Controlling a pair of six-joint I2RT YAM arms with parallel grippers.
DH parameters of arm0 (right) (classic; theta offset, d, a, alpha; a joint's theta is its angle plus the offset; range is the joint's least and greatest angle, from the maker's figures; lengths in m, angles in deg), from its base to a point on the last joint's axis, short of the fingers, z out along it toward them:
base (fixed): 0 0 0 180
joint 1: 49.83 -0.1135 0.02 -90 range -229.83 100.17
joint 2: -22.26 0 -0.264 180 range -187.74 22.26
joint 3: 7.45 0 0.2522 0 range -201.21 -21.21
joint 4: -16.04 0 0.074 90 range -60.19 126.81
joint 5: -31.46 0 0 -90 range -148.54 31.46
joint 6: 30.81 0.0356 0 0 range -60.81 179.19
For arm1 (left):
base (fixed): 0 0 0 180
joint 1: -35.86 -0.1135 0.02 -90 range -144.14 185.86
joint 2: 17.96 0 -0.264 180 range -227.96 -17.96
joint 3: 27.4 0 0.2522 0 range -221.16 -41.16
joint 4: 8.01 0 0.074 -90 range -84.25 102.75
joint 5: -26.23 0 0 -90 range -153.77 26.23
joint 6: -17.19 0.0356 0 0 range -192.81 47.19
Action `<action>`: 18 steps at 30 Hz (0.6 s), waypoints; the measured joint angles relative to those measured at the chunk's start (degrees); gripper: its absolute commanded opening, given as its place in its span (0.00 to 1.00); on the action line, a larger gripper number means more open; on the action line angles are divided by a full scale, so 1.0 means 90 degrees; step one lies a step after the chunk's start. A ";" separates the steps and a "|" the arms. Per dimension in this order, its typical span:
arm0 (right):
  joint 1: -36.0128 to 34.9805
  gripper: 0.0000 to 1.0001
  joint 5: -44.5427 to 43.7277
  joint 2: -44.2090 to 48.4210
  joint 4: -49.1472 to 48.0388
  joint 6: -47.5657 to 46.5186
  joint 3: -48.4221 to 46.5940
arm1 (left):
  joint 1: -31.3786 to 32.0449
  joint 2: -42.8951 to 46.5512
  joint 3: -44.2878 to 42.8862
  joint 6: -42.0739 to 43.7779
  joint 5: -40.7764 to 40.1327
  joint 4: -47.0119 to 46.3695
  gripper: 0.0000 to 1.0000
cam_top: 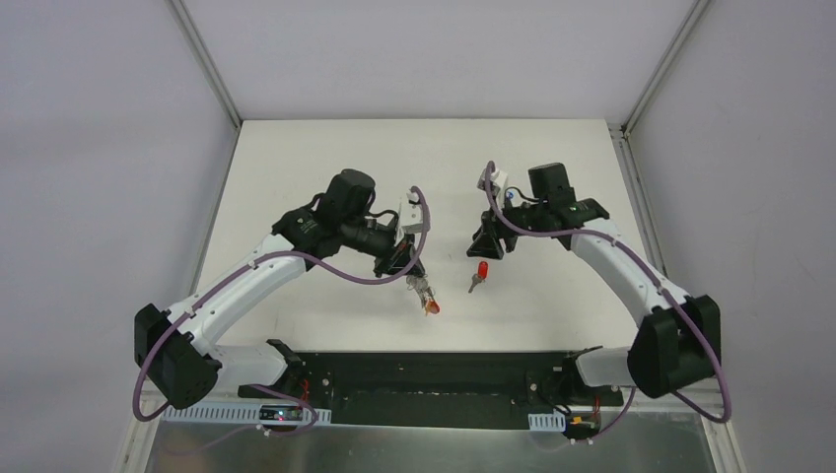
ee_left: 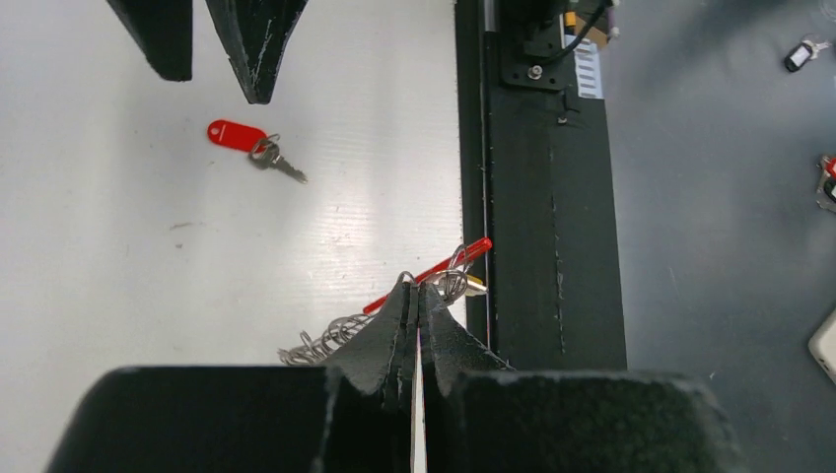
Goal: Put the keys on the keyring
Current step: Adjust the keyring.
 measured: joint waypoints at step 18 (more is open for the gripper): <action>-0.1207 0.48 0.1513 0.1158 -0.0692 0.0143 0.0019 | -0.0005 -0.0488 -0.0257 -0.1481 0.1200 -0.1336 0.00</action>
